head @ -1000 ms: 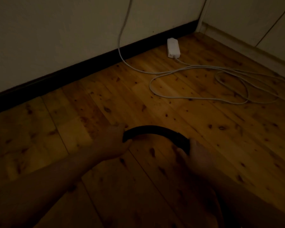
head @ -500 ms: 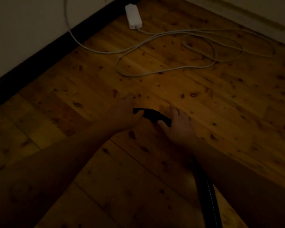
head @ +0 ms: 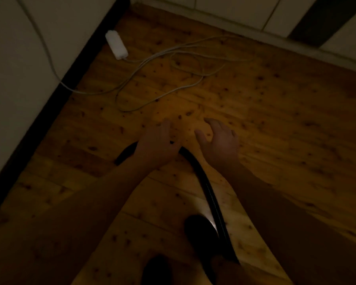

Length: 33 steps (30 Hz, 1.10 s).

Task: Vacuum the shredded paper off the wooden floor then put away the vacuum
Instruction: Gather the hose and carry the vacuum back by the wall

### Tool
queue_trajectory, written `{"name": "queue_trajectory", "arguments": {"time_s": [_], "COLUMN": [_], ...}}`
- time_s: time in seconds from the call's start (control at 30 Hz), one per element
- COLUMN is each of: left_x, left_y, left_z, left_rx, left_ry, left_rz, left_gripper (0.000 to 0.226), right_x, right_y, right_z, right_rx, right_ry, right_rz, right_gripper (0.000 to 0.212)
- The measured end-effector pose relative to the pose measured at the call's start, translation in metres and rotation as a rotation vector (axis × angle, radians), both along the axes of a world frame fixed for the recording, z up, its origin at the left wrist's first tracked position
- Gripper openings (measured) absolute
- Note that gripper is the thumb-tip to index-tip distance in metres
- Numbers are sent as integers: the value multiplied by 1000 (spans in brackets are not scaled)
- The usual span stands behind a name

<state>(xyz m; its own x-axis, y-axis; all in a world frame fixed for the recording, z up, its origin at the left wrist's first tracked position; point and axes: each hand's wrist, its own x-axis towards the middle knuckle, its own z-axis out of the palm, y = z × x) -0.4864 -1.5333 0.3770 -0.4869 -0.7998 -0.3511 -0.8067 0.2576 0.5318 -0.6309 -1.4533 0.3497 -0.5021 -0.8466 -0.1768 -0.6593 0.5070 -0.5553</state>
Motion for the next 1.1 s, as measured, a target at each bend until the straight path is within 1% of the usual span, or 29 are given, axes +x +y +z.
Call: {"name": "queue_trajectory", "arguments": {"time_s": [0.13,0.23,0.37,0.43,0.5,0.53,0.57,0.63,0.73,0.83,0.93,1.0,1.1], "left_x": [-30,-40,-41,-38,-33,-30,-31,-29,-36,-46,-59,-70,-79], "left_y": [12,26,59,79,102,111,125,146,188,222,254,292,334], "left_z": [127,204,297,335,369,380,399,415,453,466,474,486,498], "left_rx": [-51,-38,-19,-26,-23,-15,-2,6,-20,60,143,143,119], "left_ry": [89,152,256,286,335,347,363,369,348,360,367,352,358], "left_rz": [-21,-47,-105,-121,-139,-143,-174,-210,-293,-331,-342,-416,-448], "left_gripper": [51,51,49,40,20,15,22,38,45,43,29,21,26], "right_x": [-11,-11,-4,0,3,4,3,3,2,3,3,1,-2], "right_y": [22,38,80,109,140,152,173,203,258,302,344,390,438], "right_z": [132,208,302,342,376,385,404,421,451,472,491,501,507], "right_rx": [-98,-125,-181,-202,-238,-225,-204,-172,-177,-176,-207,-208,-233], "right_ry": [46,60,70,80,109,115,104,82,101,80,94,93,96], "right_rz": [-99,-152,-261,-333,-385,-410,-467,-527,-610,-705,-799,-878,-953], "right_gripper": [50,54,50,42,36,35,35,34,30,29,30,31,31]}}
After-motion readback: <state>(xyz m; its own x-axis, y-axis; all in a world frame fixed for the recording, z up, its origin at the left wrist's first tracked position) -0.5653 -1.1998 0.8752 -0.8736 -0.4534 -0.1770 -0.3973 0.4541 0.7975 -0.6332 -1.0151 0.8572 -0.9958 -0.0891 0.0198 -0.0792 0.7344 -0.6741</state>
